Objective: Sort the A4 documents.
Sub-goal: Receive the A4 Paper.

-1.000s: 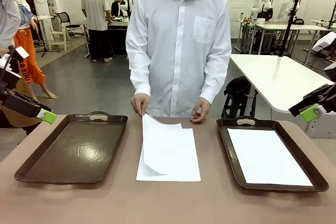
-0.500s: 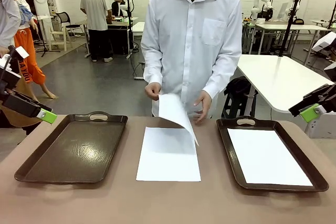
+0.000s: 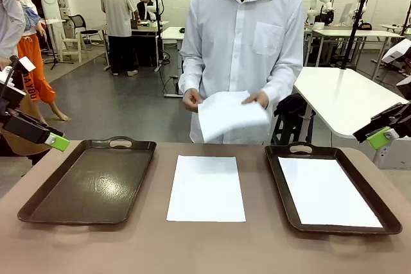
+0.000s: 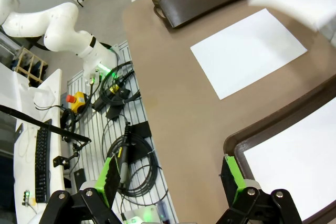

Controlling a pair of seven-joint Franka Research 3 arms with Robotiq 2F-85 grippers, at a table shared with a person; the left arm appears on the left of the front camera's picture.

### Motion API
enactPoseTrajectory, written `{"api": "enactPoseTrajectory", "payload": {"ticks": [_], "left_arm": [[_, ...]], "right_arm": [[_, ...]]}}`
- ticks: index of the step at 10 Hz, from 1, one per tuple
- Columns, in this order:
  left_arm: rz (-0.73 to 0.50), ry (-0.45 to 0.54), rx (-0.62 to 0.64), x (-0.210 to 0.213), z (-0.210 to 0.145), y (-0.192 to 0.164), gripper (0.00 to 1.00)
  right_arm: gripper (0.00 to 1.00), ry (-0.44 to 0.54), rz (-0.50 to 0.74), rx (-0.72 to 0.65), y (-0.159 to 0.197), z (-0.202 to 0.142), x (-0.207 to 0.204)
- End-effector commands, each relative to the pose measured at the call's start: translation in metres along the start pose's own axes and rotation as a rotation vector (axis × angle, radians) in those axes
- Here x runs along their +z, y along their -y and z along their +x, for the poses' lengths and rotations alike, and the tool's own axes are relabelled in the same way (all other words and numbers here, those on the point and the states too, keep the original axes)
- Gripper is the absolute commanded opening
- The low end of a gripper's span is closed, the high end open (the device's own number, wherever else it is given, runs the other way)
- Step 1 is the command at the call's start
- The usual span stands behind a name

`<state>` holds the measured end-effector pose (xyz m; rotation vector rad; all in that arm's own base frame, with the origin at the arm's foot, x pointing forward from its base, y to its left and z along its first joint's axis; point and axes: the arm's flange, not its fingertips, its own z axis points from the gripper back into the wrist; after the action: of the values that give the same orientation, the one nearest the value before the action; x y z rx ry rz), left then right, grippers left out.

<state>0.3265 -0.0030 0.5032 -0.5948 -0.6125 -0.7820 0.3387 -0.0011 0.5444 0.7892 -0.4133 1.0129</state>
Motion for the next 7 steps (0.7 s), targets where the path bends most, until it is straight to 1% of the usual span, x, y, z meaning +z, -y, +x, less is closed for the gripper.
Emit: {"api": "enactPoseTrajectory", "payload": {"ticks": [1, 7], "left_arm": [[-0.015, 0.016, -0.017, 0.0006, -0.0003, -0.0024, 1.0], [-0.015, 0.016, -0.017, 0.0006, -0.0003, -0.0024, 1.0]], "right_arm": [[1.0, 0.002, -0.001, 0.004, -0.0006, 0.0008, -0.0002], [1.0, 0.002, -0.001, 0.004, -0.0006, 0.0008, -0.0002]]}}
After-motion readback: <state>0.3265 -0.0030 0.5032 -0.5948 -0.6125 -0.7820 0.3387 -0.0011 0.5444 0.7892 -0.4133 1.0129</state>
